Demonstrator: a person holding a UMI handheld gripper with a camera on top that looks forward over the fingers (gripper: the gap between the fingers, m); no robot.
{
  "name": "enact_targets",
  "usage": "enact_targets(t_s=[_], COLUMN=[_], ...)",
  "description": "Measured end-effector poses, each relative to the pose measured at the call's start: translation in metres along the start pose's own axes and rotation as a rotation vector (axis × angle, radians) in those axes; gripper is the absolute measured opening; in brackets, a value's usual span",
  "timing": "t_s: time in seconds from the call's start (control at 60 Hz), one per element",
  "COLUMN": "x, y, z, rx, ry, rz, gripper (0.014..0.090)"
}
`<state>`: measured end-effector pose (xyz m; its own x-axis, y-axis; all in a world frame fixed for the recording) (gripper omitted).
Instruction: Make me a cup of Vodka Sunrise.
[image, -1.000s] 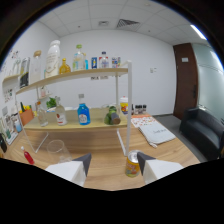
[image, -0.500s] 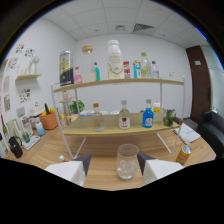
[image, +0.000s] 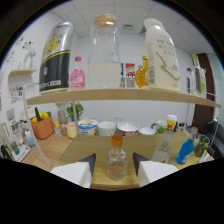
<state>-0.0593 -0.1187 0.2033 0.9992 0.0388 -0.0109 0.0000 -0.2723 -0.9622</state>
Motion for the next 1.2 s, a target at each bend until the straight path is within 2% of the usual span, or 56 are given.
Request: enact_targets(t_s=[0.117,0.167,0.183,0.4,0.567,0.683,0.967,1.2], x=[0.003,0.007,0.007,0.006,-0.003,-0.011,-0.028,-0.028], y=[0.013,0.014,0.014,0.006,-0.016,-0.015,0.050,0.094], z=[0.013,0.015,0.015,0.003,-0.033,-0.063,-0.116,-0.093], rx=[-0.031,-0.029,-0.023,0.004,0.069,0.085,0.007,-0.048], ry=[0.020,0.032,0.035,0.026,-0.009,-0.039,-0.069,-0.045], rz=[-0.011,-0.013,-0.016,-0.043,-0.050,-0.021,-0.010,-0.006], gripper=[0.0455,0.0376,0.0370,0.0356,0.0353,0.0353,0.0352,0.0351])
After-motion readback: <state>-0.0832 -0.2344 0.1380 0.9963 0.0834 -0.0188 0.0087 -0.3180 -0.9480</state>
